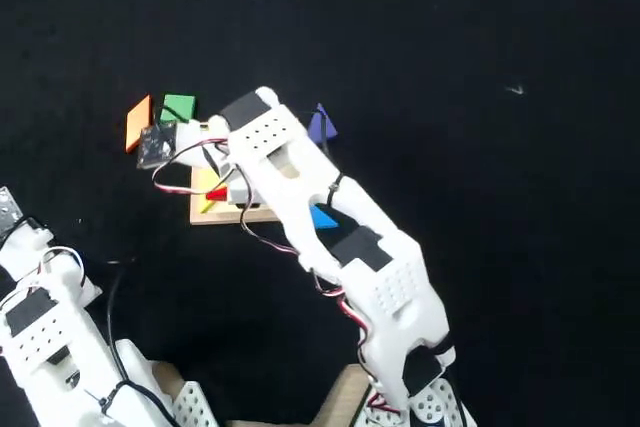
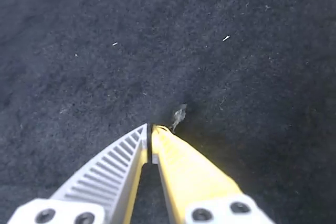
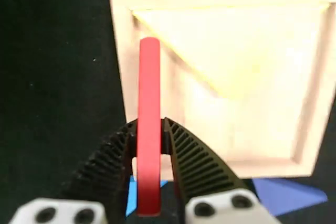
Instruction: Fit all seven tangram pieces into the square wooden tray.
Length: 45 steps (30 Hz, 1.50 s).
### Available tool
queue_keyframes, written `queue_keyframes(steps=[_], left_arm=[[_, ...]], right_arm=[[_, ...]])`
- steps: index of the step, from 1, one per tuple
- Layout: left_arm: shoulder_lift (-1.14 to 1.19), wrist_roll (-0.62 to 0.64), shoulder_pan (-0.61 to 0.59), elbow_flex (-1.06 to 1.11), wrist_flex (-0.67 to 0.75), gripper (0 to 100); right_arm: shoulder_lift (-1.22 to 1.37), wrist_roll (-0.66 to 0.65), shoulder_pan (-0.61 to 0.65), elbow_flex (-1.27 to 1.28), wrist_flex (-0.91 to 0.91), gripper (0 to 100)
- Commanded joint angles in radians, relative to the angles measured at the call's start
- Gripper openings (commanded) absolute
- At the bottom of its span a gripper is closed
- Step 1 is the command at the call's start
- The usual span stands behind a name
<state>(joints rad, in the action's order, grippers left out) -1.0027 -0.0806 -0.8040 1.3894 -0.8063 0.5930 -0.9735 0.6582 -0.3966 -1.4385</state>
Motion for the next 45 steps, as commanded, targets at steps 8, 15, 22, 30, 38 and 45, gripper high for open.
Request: queue_keyframes(steps=[8,15,22,30,38,45], left_arm=[[-0.014,0.009,0.018,-0.013,0.015,3],[-0.014,0.009,0.018,-0.013,0.017,3],[-0.014,0.009,0.033,-0.013,0.017,3],[-0.014,0.009,0.033,-0.013,0.017,3],[-0.014,0.009,0.033,-0.013,0.017,3],[-0.014,0.011,0.033,-0.013,0.017,3]], right_arm=[[0.054,-0.021,0.049,-0.013,0.064,1.1],[0.058,-0.020,0.048,-0.007,0.061,1.6],[0.056,-0.015,0.015,-0.008,0.063,17.5],[0.047,-0.017,-0.005,-0.015,0.060,18.8],[-0.084,0.015,-0.106,-0.015,0.069,18.8],[-0.079,0.304,-0.058,-0.007,0.287,6.7]])
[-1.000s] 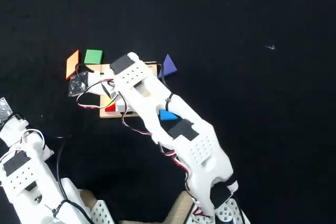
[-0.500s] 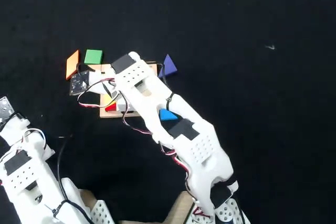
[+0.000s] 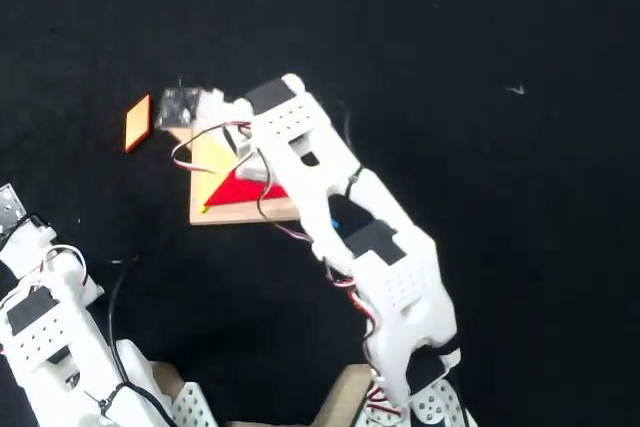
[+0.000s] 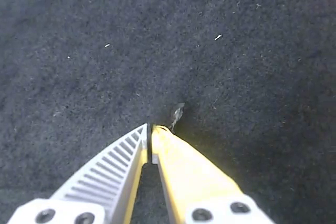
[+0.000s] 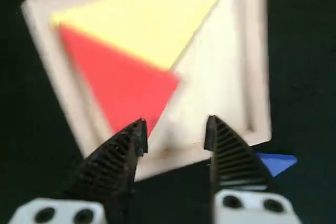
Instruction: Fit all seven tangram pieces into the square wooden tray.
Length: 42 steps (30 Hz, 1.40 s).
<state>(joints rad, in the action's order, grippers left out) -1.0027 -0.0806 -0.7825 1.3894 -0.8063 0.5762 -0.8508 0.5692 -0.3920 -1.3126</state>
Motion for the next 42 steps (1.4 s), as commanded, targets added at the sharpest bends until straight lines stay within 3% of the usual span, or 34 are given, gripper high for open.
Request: queue_keyframes(steps=[1,3,8,27,42], left_arm=[[-0.014,0.011,0.012,-0.013,0.017,3],[-0.014,0.011,0.012,-0.013,0.017,3],[-0.014,0.011,0.012,-0.013,0.017,3],[-0.014,0.011,0.012,-0.013,0.017,3],[-0.012,0.011,0.019,0.015,0.063,3]], right_arm=[[-0.054,0.247,0.035,0.001,0.218,0.7],[-0.025,0.342,0.035,0.018,0.301,3.9],[0.067,0.361,0.044,0.001,0.356,1.3],[0.111,0.278,0.057,-0.111,0.094,1.1],[0.156,0.270,0.018,-0.107,0.161,1.1]])
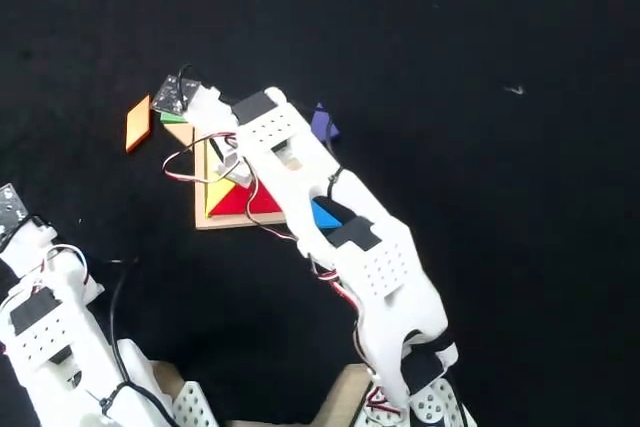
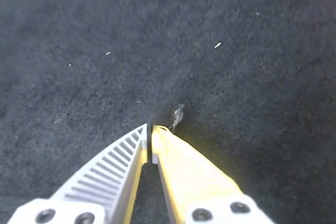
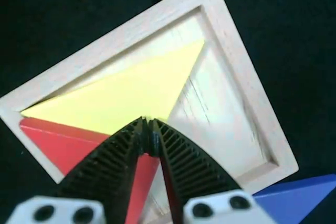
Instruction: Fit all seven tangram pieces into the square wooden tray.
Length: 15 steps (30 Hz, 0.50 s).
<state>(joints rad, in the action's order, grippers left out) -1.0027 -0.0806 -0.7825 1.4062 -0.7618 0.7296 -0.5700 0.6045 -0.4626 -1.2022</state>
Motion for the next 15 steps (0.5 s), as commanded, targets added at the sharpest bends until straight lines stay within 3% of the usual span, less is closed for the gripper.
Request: queue_keyframes(steps=[1,9,15], left_arm=[[-0.012,0.011,0.027,-0.001,0.018,3],[-0.014,0.011,0.031,0.001,0.018,3],[-0.014,0.011,0.031,0.001,0.018,3]], right_arm=[[0.012,-0.011,-0.009,-0.036,0.064,1.1],[0.065,-0.005,0.037,-0.127,0.072,1.1],[-0.016,0.008,-0.021,-0.171,-0.041,1.1]])
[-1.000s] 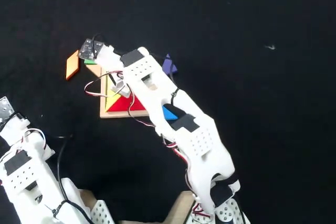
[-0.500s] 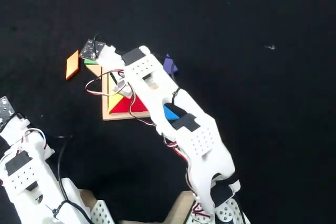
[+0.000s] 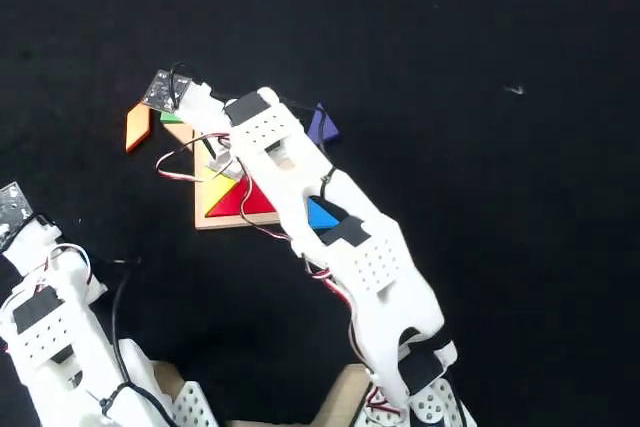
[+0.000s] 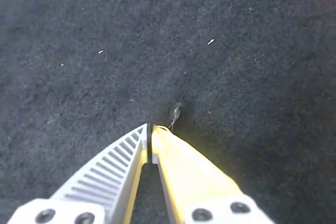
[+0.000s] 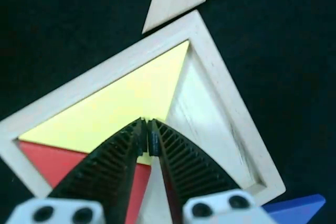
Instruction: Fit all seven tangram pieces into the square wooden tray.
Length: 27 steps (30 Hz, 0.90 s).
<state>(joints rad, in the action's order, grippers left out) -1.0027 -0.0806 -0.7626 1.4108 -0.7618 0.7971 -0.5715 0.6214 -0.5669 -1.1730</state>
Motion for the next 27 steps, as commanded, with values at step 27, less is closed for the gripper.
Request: queue_keyframes(steps=[27], left_arm=[[-0.014,0.011,0.012,-0.010,0.018,3]], right_arm=[[-0.206,0.078,-0.149,-0.124,-0.230,1.1]])
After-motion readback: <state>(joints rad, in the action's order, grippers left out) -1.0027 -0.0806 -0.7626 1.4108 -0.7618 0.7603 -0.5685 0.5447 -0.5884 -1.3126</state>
